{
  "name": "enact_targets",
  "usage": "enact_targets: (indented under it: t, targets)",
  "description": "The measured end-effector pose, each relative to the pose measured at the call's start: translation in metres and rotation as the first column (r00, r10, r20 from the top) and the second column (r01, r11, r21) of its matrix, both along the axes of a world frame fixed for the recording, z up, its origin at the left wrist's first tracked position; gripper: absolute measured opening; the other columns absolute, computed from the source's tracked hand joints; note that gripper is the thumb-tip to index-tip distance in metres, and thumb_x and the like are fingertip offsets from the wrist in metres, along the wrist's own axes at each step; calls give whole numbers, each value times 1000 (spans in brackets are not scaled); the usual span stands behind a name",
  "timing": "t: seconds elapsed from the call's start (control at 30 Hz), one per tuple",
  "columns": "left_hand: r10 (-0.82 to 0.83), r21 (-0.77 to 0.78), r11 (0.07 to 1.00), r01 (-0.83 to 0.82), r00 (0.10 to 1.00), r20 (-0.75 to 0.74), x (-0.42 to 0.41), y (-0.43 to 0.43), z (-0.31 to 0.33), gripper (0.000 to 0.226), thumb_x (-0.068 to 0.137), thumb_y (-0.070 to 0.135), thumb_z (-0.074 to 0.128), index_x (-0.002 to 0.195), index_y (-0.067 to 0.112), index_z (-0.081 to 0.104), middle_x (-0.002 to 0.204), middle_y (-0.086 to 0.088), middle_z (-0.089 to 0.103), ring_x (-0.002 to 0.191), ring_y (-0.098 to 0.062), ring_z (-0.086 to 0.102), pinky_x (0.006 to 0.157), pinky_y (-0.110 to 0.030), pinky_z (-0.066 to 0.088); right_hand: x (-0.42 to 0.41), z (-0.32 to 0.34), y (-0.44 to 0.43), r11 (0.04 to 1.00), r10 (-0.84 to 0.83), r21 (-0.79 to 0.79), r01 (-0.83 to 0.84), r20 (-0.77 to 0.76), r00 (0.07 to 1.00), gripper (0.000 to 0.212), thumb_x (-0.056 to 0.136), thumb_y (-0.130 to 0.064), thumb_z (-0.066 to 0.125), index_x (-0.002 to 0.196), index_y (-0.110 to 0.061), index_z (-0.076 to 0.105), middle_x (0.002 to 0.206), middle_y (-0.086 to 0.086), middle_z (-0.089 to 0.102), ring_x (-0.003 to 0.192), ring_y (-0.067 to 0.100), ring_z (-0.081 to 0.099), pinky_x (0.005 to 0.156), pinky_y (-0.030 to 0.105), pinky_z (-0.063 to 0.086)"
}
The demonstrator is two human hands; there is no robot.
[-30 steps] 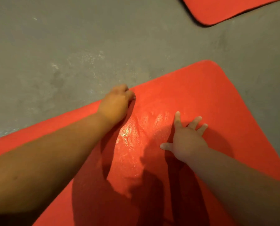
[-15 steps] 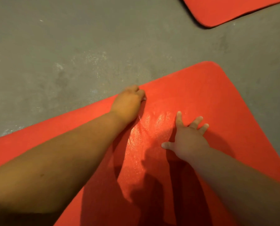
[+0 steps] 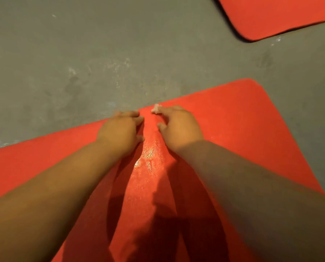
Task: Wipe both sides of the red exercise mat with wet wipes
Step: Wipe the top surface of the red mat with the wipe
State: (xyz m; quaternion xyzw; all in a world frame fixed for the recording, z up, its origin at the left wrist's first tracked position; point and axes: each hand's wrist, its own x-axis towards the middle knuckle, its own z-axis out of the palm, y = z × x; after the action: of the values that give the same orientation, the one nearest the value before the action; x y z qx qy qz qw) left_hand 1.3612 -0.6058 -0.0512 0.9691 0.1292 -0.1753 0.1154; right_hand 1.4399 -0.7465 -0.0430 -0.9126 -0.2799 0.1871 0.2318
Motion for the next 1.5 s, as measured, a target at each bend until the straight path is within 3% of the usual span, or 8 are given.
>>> enact_targets:
  t: [0.1, 0.3, 0.57, 0.77, 1.03, 1.27, 1.37, 1.5]
  targets:
    - [137, -51, 990, -133, 987, 87, -14, -5, -5, 62, 82, 33, 71, 134, 7, 49, 147, -9, 41, 132, -30, 40, 106, -33, 30, -3, -20, 25, 991, 128, -43, -126, 43, 991, 18, 84, -7, 56, 98, -6, 66, 125, 11, 58, 118, 26, 53, 99, 26, 36]
    - [87, -35, 996, -85, 993, 76, -16, -3, -6, 55, 86, 40, 66, 128, 7, 53, 146, -11, 40, 131, -30, 39, 108, -31, 28, 36, -25, 39, 982, -183, -24, 187, 115, 976, 27, 91, -24, 58, 110, -6, 55, 106, 16, 65, 99, 32, 60, 76, 34, 43]
    - [-71, 94, 993, 76, 996, -58, -12, 4, 3, 77, 87, 60, 52, 145, 12, 35, 157, -6, 22, 137, -25, 32, 110, -30, 28, 29, -28, 35, 975, 219, -83, -205, 229, 949, 20, 91, -18, 53, 102, -7, 66, 107, 15, 59, 100, 33, 56, 86, 34, 41]
    - [-139, 155, 974, 165, 976, -167, -6, 5, 9, 96, 78, 72, 52, 146, 7, 31, 157, -7, 22, 137, -24, 28, 108, -34, 35, 109, -28, -43, 930, -314, -100, 353, 282, 907, 17, 88, -15, 59, 97, -5, 70, 104, 21, 66, 95, 34, 60, 78, 33, 40]
    - [-108, 160, 976, 144, 971, -214, -3, -1, 4, 98, 81, 67, 52, 150, 6, 20, 160, -8, 11, 141, -24, 19, 111, -35, 31, 23, -36, 30, 934, 325, 90, -345, 183, 928, 15, 84, -11, 58, 89, -5, 71, 92, 15, 61, 90, 32, 57, 79, 36, 42]
    - [-123, 169, 972, 164, 965, -230, -2, -2, 4, 99, 83, 67, 48, 151, 4, 15, 160, -8, 5, 142, -23, 15, 109, -38, 37, 108, -32, -48, 937, -331, -22, 348, 265, 906, 18, 86, -8, 58, 98, -3, 71, 107, 21, 64, 97, 34, 58, 82, 28, 34]
    - [-118, 160, 974, 158, 965, -234, 1, -3, 5, 100, 82, 66, 52, 150, 3, 15, 160, -8, 5, 141, -24, 16, 108, -39, 37, 41, -36, -11, 997, -72, 4, 72, 137, 988, 18, 89, -8, 55, 98, -4, 69, 108, 17, 59, 99, 32, 56, 88, 30, 36]
    - [-94, 136, 982, 129, 968, -233, -2, -5, 6, 97, 84, 63, 51, 151, 5, 12, 161, -5, 0, 143, -22, 12, 109, -36, 35, 8, -33, -2, 944, 328, 9, -329, 54, 943, 19, 91, -14, 54, 101, -8, 70, 107, 10, 57, 105, 27, 52, 92, 33, 40]
